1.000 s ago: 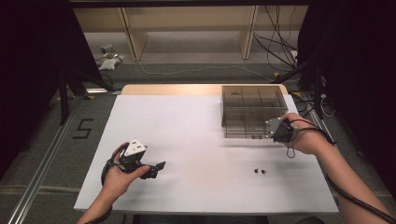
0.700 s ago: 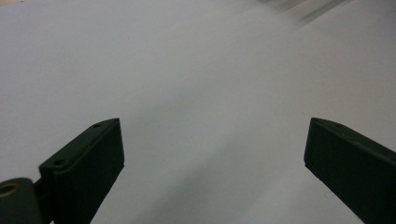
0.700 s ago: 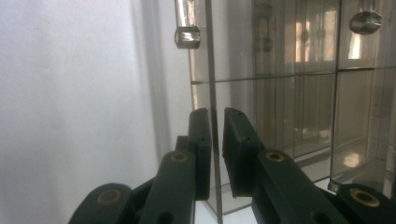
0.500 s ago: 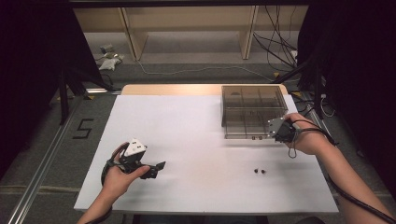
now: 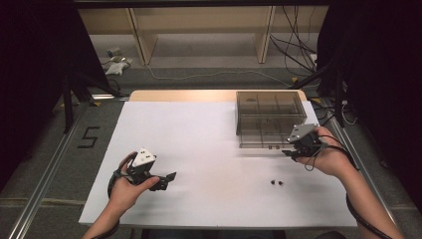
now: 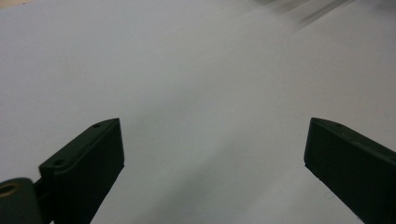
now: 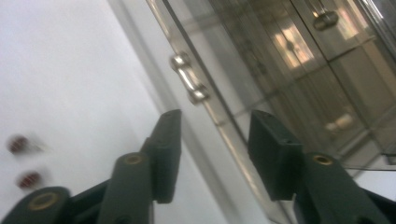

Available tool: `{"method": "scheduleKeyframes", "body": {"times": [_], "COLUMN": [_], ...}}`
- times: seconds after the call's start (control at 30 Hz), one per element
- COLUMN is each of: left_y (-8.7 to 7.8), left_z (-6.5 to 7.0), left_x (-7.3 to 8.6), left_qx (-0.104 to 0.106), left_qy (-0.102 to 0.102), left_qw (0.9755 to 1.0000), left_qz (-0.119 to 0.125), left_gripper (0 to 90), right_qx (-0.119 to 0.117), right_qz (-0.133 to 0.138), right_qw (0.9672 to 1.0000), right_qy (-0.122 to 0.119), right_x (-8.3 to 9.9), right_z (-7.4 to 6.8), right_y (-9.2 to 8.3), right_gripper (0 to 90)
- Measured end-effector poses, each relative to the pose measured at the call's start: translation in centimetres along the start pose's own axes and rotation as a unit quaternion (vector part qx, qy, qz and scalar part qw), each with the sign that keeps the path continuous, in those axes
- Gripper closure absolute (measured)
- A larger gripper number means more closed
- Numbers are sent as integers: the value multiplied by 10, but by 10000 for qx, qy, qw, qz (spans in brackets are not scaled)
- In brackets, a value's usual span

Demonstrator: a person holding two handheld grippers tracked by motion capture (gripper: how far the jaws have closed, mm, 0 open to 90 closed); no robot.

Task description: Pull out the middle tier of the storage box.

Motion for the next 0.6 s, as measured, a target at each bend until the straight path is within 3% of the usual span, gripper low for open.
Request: {"method": "scheduleKeyframes", "body": {"times": [0.13, 0.27, 0.43, 0.5, 0.6], "left_y": [0, 0, -1, -1, 0], "left_z": [0, 0, 1, 0, 1], "left_x": [0, 0, 0, 0, 0], "left_qx": [3, -2, -19, -35, -12], "left_qy": [3, 8, 5, 40, 63], "left_qw": [10000, 10000, 10000, 10000, 10000], "left_qz": [-4, 3, 9, 14, 10], "left_gripper": [51, 51, 51, 51, 51], "right_qx": [-174, -362, -368, -402, -428], "right_qz": [332, 695, 812, 960, 1007], "right_qw": [9969, 9890, 9854, 9804, 9782], "right_qy": [695, 1257, 1453, 1675, 1768], "right_x": [4, 11, 15, 16, 20], "right_z": [-13, -25, -35, -41, -47], "right_y": [1, 3, 0, -3, -4], "right_gripper": [439, 407, 381, 362, 358]}}
Point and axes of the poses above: each handheld gripper's, and its own axes: y roughly forward along the jaws, x roughly out of its underside, z roughly to its right, the point moved 6 cm from there along y, roughly forward along the jaws, and after that the axes turned 14 degrees about y, right-handed, at the moved point
